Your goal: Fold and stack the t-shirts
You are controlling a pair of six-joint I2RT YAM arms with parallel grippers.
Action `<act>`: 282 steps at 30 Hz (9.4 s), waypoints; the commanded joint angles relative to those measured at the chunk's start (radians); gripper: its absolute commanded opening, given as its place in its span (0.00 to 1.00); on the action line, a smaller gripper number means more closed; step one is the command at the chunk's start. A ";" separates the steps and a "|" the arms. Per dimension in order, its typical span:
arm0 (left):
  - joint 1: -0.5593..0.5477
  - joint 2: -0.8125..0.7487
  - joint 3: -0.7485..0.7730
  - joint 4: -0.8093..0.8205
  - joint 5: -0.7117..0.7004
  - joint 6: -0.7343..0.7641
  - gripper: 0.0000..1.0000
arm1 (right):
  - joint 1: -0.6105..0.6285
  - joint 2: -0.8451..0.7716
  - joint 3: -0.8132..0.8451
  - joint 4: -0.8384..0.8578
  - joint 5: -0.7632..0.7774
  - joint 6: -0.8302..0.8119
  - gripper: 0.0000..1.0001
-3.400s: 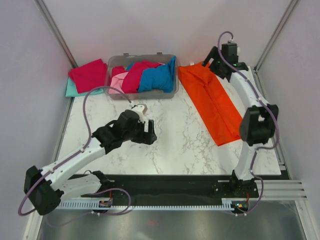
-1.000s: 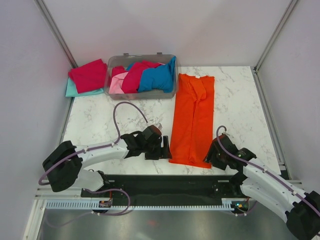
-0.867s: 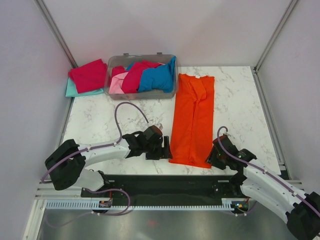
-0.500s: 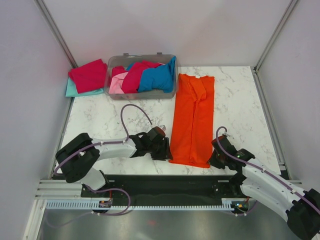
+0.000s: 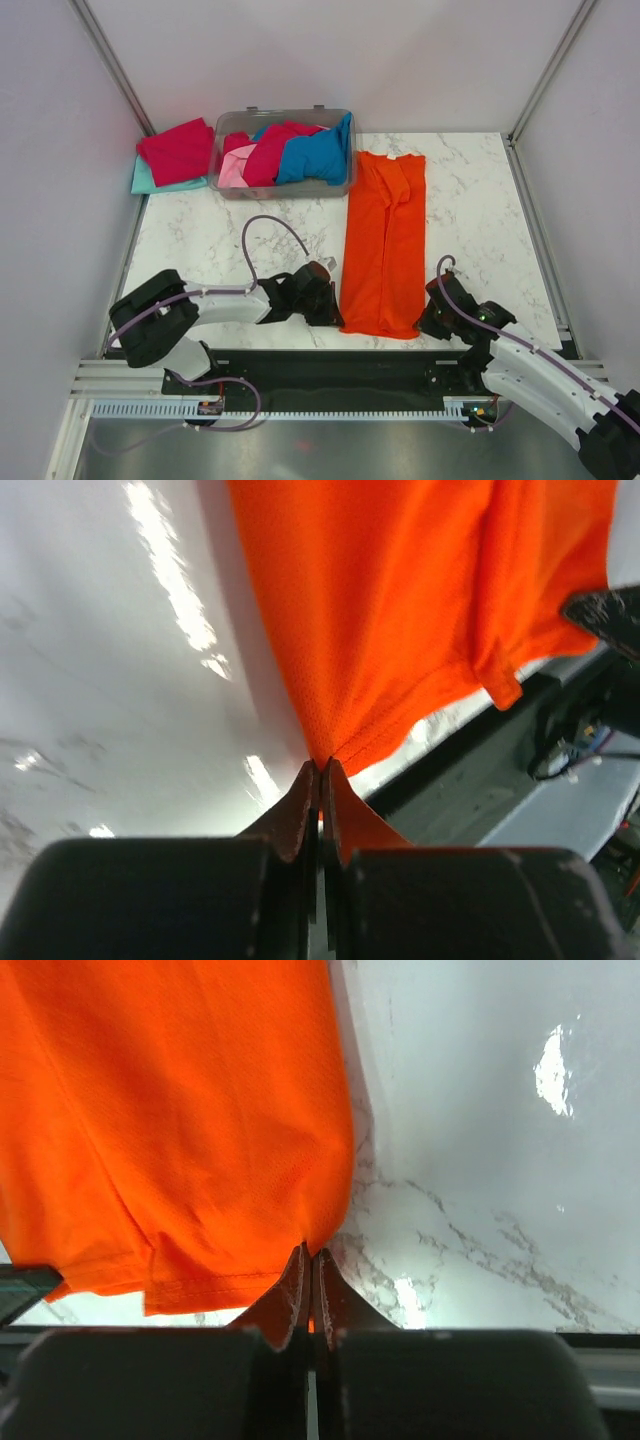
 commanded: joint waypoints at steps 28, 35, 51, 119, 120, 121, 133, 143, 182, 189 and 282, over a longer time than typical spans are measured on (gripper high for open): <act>0.277 0.043 0.592 -0.445 0.135 0.238 0.02 | -0.057 0.362 0.625 -0.080 0.380 -0.190 0.00; 0.345 0.259 0.804 -0.491 0.161 0.305 0.02 | -0.177 0.505 0.654 0.040 0.325 -0.285 0.00; 0.432 0.581 1.085 -0.579 0.198 0.355 0.04 | -0.321 0.822 0.760 0.215 0.206 -0.399 0.00; 0.291 0.399 0.476 -0.135 0.156 0.151 0.16 | -0.484 0.657 0.220 0.485 -0.201 -0.453 0.32; 0.291 0.397 0.475 -0.134 0.158 0.152 0.09 | -0.485 0.652 0.216 0.485 -0.200 -0.453 0.31; 0.291 0.397 0.473 -0.128 0.164 0.154 0.03 | -0.484 0.646 0.213 0.484 -0.199 -0.450 0.25; 0.152 0.074 0.288 -0.148 0.130 0.091 0.02 | -0.484 0.384 0.200 0.271 -0.218 -0.456 0.04; -0.031 -0.336 0.085 -0.269 0.032 -0.092 0.02 | -0.447 0.017 0.265 -0.053 -0.356 -0.333 0.00; 0.341 -0.218 0.400 -0.600 0.158 0.178 0.02 | -0.449 0.509 0.693 -0.009 -0.275 -0.451 0.00; 0.440 -0.063 0.502 -0.594 0.210 0.229 0.02 | -0.447 0.736 0.818 0.049 -0.292 -0.488 0.00; 0.573 0.345 0.355 0.069 0.001 0.275 0.02 | -0.220 0.999 0.392 0.689 -0.382 -0.603 0.77</act>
